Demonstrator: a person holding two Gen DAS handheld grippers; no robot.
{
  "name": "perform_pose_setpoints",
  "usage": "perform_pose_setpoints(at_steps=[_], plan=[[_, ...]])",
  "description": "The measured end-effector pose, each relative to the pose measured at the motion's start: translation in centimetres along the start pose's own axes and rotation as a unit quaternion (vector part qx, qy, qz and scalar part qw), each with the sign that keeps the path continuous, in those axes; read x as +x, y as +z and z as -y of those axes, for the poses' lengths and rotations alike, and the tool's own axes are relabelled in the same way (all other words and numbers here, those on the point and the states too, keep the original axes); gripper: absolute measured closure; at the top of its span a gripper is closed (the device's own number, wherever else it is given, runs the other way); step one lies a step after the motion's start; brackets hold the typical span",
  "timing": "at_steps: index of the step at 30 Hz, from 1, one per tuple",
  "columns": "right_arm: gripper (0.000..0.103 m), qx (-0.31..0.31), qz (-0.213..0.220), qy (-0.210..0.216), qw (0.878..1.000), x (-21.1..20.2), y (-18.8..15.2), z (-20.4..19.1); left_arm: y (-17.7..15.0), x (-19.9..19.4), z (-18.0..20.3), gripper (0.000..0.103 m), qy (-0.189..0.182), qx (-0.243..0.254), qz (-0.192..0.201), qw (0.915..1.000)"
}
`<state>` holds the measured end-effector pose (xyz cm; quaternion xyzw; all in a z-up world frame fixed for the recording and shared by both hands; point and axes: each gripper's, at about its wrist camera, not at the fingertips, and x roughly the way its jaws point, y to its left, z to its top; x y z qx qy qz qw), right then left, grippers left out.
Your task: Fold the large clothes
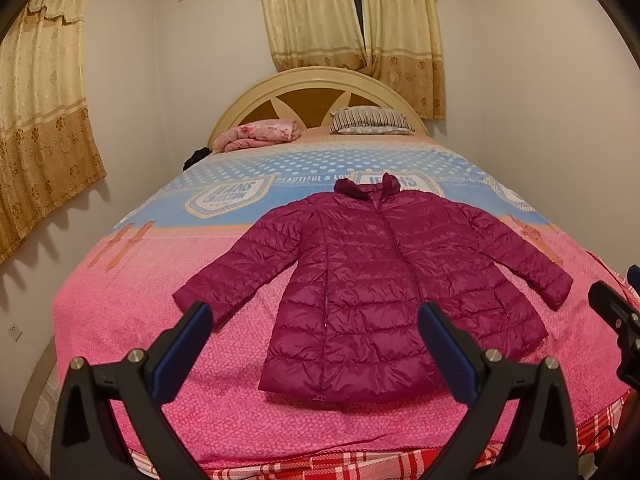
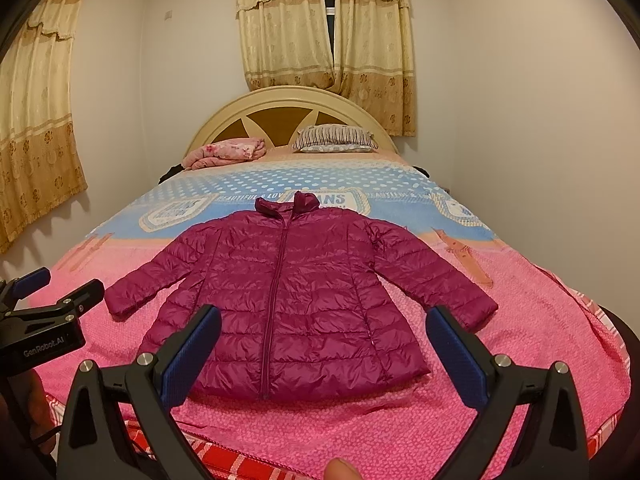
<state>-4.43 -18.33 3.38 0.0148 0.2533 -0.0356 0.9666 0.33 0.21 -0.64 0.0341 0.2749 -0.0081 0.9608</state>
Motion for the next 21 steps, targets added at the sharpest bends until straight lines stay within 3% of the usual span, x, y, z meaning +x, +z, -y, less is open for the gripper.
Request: perform_pose_setpoints(at_steps=[21], plan=[[0.001,0.005,-0.008,0.004,1.000,0.46,-0.21,0.08,0.15,0.39,-0.37,0.000,0.005,-0.003,-0.002,1.0000]])
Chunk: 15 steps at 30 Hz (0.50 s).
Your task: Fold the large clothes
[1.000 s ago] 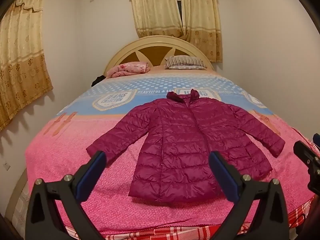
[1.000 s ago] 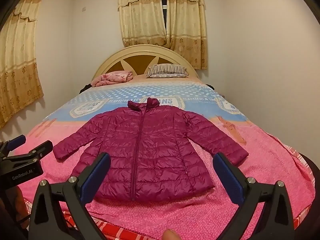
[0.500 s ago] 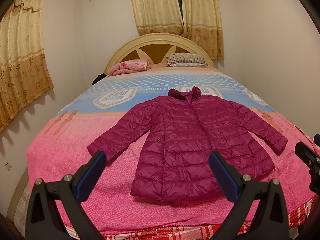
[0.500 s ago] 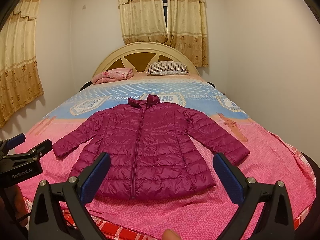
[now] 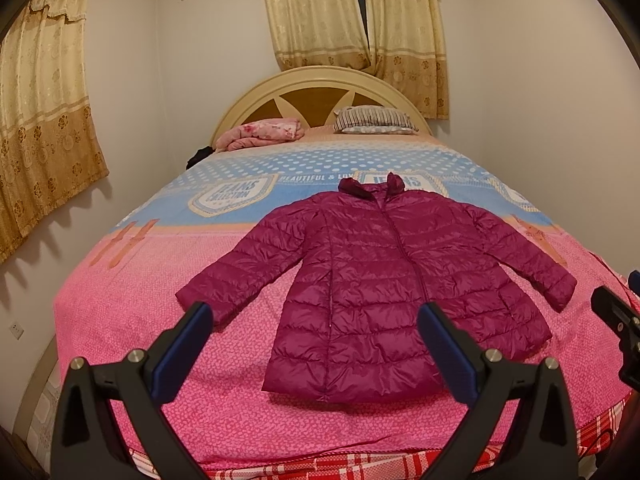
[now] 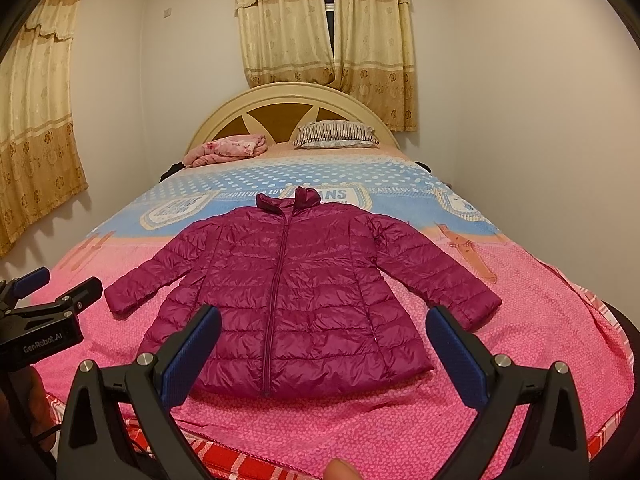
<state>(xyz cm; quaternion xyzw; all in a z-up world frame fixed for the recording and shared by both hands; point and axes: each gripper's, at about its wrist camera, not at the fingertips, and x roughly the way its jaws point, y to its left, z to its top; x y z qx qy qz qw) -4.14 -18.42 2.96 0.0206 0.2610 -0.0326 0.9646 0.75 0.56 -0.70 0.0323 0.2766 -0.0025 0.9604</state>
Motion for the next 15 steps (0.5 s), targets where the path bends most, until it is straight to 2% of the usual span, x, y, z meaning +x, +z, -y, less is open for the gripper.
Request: perform_pose_setpoints(at_steps=[15], plan=[[0.001,0.000,0.000,0.001,1.000,0.09,-0.02,0.06,0.10,-0.10,-0.13,0.000,0.001,-0.001,0.001,1.0000]])
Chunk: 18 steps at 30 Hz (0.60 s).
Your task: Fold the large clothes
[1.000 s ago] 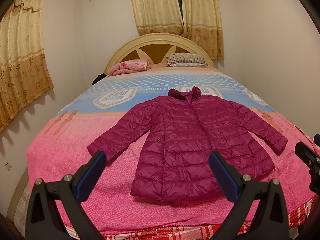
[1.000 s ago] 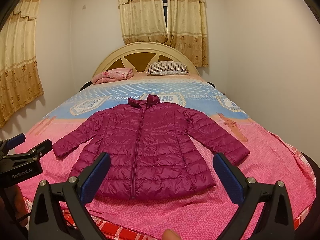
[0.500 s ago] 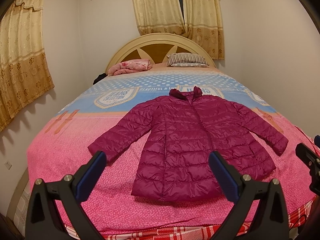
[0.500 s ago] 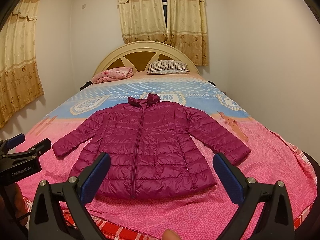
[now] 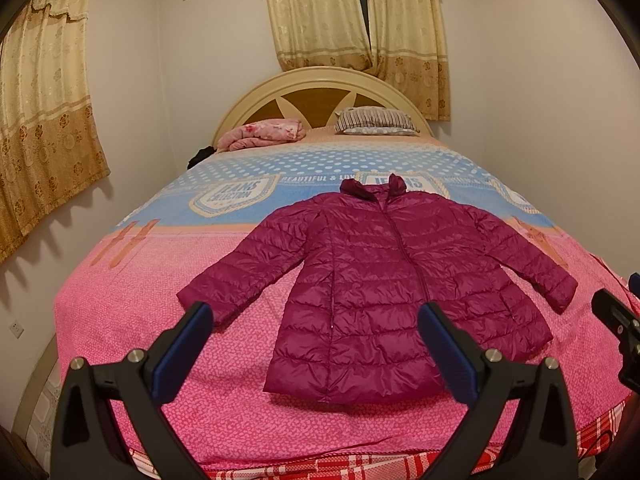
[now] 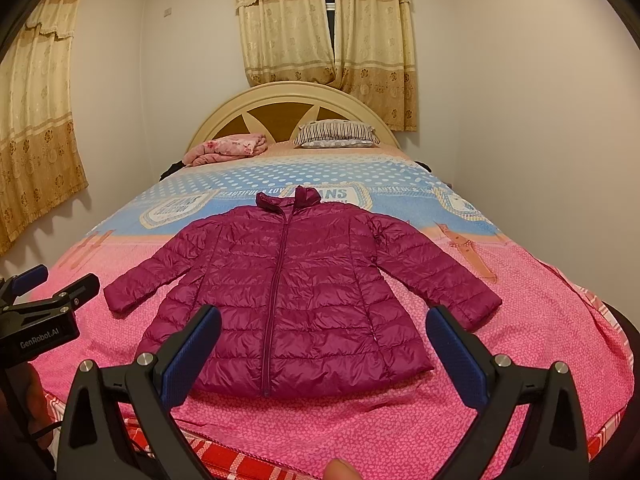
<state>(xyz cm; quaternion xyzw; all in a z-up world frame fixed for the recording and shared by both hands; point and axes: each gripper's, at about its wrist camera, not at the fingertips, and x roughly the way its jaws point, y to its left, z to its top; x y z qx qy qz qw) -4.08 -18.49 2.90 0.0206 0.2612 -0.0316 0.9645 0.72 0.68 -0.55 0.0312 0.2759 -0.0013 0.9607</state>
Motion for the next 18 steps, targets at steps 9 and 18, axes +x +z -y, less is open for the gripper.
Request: perform_pose_setpoints(at_steps=[9,18], plan=[[0.001,0.001,0.001,-0.001,1.000,-0.06,0.09,-0.04,0.05,-0.03,-0.06,0.000,0.001,0.000,0.002,1.0000],[0.001,-0.001,0.000,0.002,1.000,0.00,-0.06,0.01,0.08,-0.06,-0.10,0.000,0.001,0.000,0.003,1.0000]])
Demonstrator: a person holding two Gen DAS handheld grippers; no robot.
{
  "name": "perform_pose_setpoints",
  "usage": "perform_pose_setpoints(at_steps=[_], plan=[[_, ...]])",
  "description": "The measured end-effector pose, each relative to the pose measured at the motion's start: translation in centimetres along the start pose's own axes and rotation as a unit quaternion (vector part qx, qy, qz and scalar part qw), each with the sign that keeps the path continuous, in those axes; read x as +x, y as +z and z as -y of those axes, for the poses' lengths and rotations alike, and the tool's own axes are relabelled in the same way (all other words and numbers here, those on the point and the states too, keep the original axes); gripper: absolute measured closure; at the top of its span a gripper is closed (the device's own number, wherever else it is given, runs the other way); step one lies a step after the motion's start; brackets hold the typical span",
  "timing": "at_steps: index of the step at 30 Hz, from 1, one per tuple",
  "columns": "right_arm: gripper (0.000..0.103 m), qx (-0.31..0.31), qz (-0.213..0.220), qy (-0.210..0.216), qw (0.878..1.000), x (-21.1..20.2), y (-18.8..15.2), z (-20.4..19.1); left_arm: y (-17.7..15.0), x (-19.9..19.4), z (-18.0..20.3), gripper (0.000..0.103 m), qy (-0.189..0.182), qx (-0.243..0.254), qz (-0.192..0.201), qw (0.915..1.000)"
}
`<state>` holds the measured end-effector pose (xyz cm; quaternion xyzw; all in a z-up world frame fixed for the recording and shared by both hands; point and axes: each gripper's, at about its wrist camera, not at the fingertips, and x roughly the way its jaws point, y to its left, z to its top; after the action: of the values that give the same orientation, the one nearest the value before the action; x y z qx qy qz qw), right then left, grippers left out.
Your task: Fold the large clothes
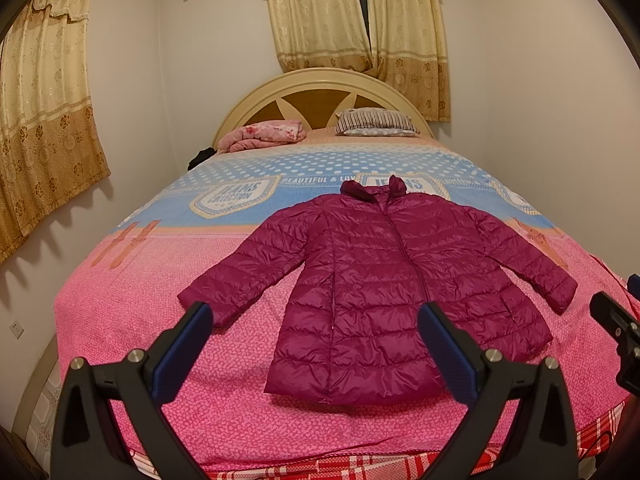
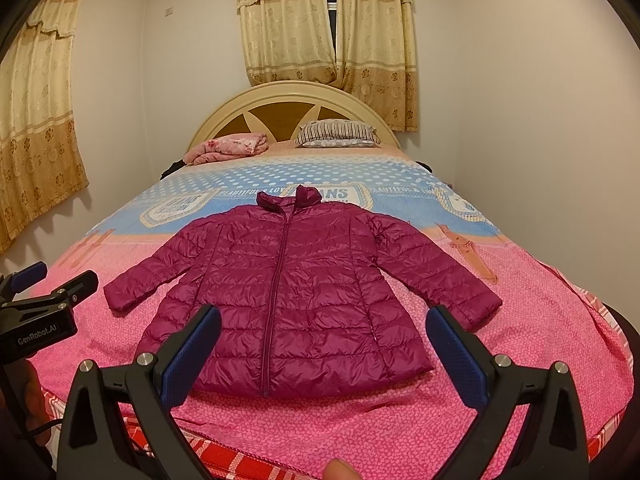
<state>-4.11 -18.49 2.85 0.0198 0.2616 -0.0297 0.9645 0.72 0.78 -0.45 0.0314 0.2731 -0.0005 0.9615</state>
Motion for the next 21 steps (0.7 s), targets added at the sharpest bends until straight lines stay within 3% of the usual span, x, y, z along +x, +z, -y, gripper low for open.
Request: perform_pose_setpoints(at_steps=[14,17,21], plan=[[0.001,0.009,0.009,0.013,1.000,0.6,-0.1,0.3,0.3,0.9,0.0,0.000,-0.011,0.005,-0.005,0.9999],[0.001,0.026,-0.025,0.028,0.999,3.0,-0.4,1.7,0.5,2.4,0.2,0.000,-0.001,0.013,0.001,0.9999],[0.001,0.062,-0.050,-0.009,0.997,6.8,-1.3,5.0,0.7,5.6,-0.1,0.000,-0.002,0.011,-0.011,0.9999]])
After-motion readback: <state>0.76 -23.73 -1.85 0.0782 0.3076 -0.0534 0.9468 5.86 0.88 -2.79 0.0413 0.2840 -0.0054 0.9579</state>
